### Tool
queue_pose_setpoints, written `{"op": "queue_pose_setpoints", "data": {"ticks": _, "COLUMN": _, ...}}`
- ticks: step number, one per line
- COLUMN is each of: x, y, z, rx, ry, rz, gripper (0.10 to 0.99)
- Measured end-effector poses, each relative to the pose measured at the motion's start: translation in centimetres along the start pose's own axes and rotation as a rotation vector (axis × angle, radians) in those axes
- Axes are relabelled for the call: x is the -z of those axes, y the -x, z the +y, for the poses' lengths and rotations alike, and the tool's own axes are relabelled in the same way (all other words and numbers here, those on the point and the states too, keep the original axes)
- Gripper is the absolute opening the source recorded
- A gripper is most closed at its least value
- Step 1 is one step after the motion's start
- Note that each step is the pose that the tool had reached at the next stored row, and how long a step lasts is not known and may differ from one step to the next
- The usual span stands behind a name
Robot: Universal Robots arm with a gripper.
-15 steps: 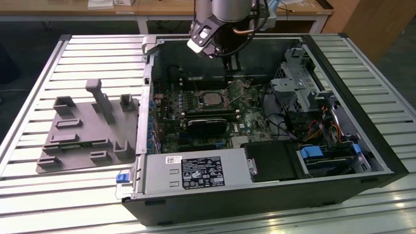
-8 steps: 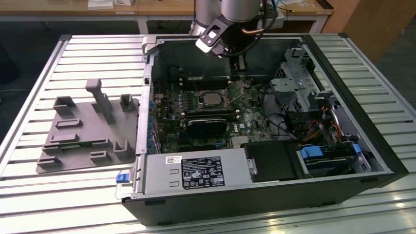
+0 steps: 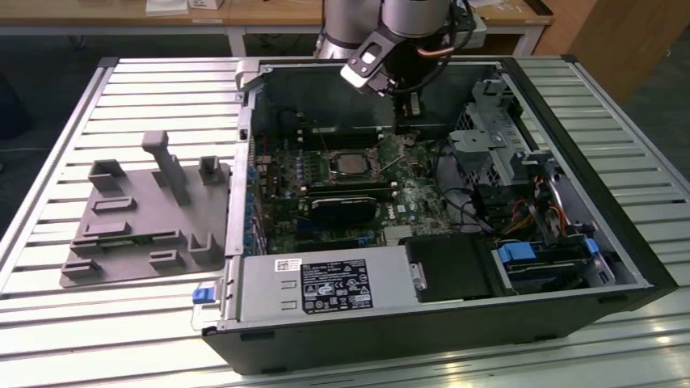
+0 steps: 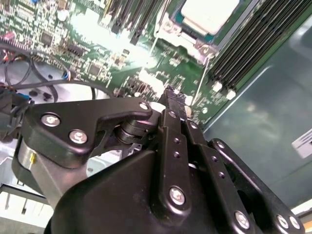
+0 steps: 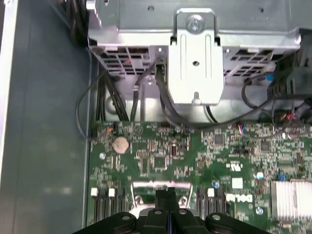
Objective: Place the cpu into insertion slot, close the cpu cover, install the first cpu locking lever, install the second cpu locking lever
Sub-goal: 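Close the cpu cover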
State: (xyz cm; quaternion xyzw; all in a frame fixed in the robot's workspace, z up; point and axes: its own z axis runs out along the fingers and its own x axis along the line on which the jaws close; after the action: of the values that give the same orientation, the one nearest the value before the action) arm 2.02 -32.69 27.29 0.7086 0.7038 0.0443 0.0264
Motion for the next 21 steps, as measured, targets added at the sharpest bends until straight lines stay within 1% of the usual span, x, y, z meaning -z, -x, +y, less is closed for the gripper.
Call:
{"op": "queue_pose_setpoints", "data": {"ticks": 5, "x": -0.34, "y": 0.0, "z": 1.02, "rx": -0.002, "ry": -0.001, "rz": -0.0003, "gripper": 0.106}}
{"op": "queue_pose_setpoints", "data": {"ticks": 10, "x": -0.83, "y": 0.01, "z": 1.74, "rx": -0.005, "ry": -0.002, "rz": -0.0007, "gripper": 0.106}}
{"op": "queue_pose_setpoints", "data": {"ticks": 21, "x": -2.13, "y": 0.03, "z": 2.57, "rx": -0.007, "ry": -0.009, "rz": -0.0014, "gripper": 0.106}}
